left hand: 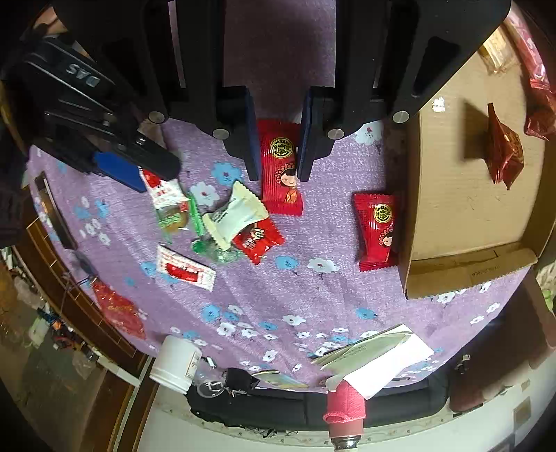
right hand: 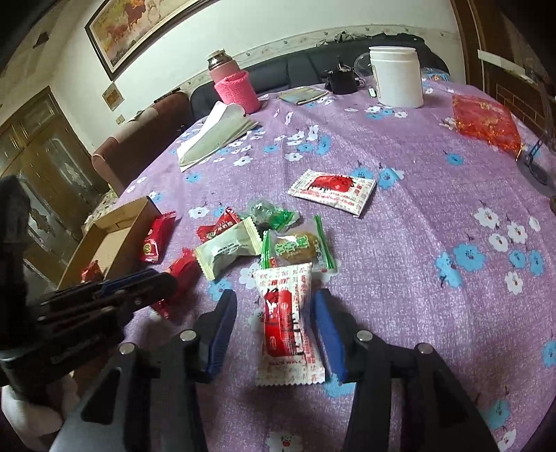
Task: Organize snacks
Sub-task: 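Grasp the red candy bar with the left tool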
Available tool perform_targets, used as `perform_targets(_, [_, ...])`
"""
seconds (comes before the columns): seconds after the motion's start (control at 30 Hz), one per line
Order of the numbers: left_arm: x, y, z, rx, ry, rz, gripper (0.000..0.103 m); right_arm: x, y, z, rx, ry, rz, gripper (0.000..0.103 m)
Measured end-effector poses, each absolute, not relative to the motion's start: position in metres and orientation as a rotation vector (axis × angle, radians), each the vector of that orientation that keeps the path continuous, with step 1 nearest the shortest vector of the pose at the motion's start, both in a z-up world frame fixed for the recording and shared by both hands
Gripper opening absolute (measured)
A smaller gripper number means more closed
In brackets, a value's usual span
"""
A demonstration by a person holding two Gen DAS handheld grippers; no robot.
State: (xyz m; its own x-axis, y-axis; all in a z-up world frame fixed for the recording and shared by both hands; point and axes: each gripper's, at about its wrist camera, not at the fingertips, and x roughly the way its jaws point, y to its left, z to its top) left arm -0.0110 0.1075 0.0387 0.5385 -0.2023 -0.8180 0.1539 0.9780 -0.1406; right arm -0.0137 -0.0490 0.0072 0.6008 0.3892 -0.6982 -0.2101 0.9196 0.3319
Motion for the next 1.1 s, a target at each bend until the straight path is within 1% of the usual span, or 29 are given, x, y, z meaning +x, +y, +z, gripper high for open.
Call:
perform_targets(0.03, [-0.012,0.107,0.040,-0.052,0.977,-0.215,0.020,-0.013,-0.048,0.007,0.217,0.859,0.349,0.051])
perform_targets(0.07, [-0.013,0.106,0.040,-0.049,0.976,-0.218,0.020,-0.013,-0.047,0.008,0.206,0.859,0.344,0.047])
perform_targets(0.1, [-0.013,0.105,0.041,-0.047,0.976,-0.222,0.020,-0.014,-0.045,0.008,0.186,0.858,0.327,0.041])
perform_targets(0.13, [-0.014,0.104,0.041,-0.047,0.981,-0.222,0.020,-0.014,-0.044,0.007,0.171,0.859,0.314,0.032])
perform_targets(0.23, [-0.015,0.102,0.038,-0.059,1.009,-0.222,0.020,-0.015,-0.045,0.007,0.164,0.861,0.314,0.032])
perform_targets(0.37, [-0.021,0.101,0.042,-0.071,0.989,-0.237,0.020,-0.017,-0.047,0.007,0.158,0.864,0.312,0.032])
perform_targets(0.47, [-0.019,0.097,0.043,-0.036,0.976,-0.223,0.027,-0.019,-0.046,0.007,0.156,0.865,0.309,0.032])
perform_targets(0.53, [-0.016,0.095,0.040,-0.027,0.982,-0.224,0.035,-0.018,-0.046,0.007,0.158,0.865,0.309,0.032])
perform_targets(0.6, [-0.013,0.091,0.033,-0.008,1.002,-0.222,0.036,-0.018,-0.047,0.007,0.161,0.866,0.310,0.032])
perform_targets(0.7, [-0.014,0.085,0.022,0.025,1.019,-0.227,0.036,-0.019,-0.047,0.007,0.160,0.865,0.310,0.032])
perform_targets(0.8, [-0.019,0.084,0.022,0.028,1.018,-0.243,0.020,-0.018,-0.047,0.007,0.160,0.865,0.309,0.032])
perform_targets(1.1, [-0.048,0.107,0.047,-0.164,0.963,-0.321,0.020,-0.019,-0.050,0.007,0.176,0.857,0.298,0.031])
